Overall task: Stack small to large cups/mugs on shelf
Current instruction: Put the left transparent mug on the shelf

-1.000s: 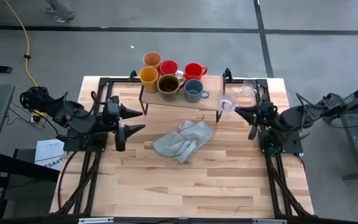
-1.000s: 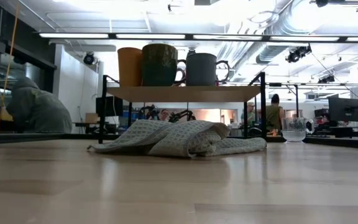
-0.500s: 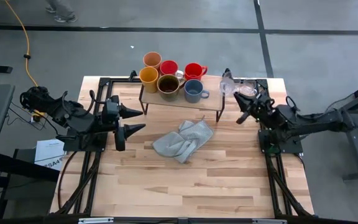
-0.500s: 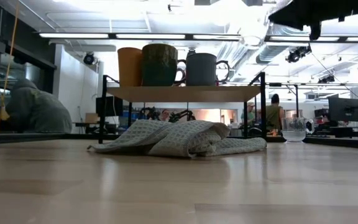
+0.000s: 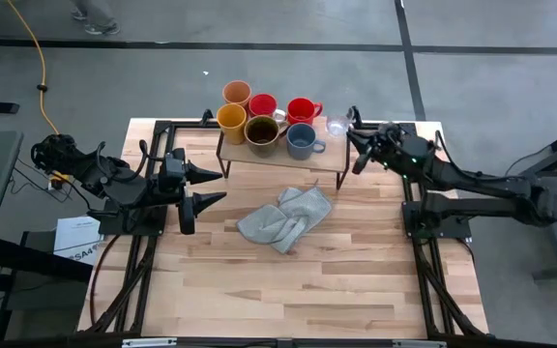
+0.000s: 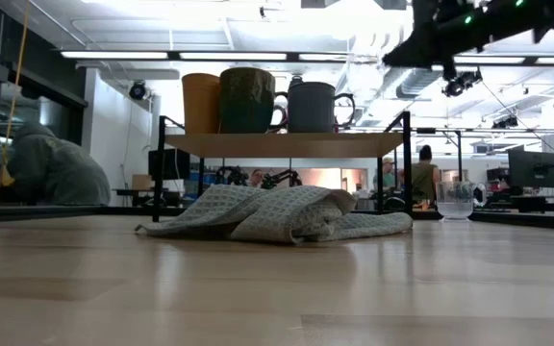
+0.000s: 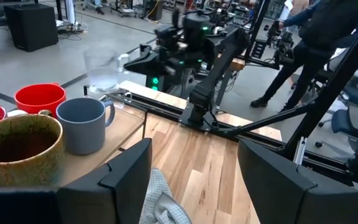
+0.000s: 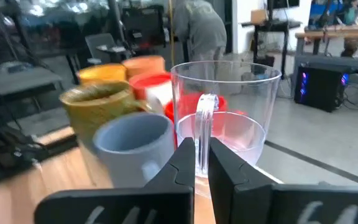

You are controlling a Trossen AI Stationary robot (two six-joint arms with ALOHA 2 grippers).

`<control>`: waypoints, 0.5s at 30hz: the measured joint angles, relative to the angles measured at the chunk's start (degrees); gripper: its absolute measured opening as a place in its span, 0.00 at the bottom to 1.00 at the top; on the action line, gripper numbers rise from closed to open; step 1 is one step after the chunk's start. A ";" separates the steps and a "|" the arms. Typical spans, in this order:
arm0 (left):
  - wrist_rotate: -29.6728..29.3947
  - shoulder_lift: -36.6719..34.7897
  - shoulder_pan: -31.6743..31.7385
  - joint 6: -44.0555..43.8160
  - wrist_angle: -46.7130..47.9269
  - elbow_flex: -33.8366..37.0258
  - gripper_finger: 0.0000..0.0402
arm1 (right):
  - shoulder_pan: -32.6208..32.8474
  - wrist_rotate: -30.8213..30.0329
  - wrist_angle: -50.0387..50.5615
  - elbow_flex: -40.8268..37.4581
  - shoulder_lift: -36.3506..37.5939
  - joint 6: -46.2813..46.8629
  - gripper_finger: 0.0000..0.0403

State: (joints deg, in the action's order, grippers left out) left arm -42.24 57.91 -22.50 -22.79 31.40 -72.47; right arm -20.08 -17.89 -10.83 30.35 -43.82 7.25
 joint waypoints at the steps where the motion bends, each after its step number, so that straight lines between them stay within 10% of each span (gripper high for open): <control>1: 0.00 0.00 0.00 0.00 -0.01 0.00 0.56 | -1.60 1.40 -0.11 0.04 -0.95 0.05 0.00; 15: -0.02 0.00 0.00 0.00 0.02 0.00 0.56 | -11.47 10.97 -4.40 -0.04 -12.20 0.43 0.00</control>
State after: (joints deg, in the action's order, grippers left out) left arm -42.26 57.91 -22.50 -22.79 31.42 -72.47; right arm -31.55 -6.92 -15.23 30.30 -56.01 7.68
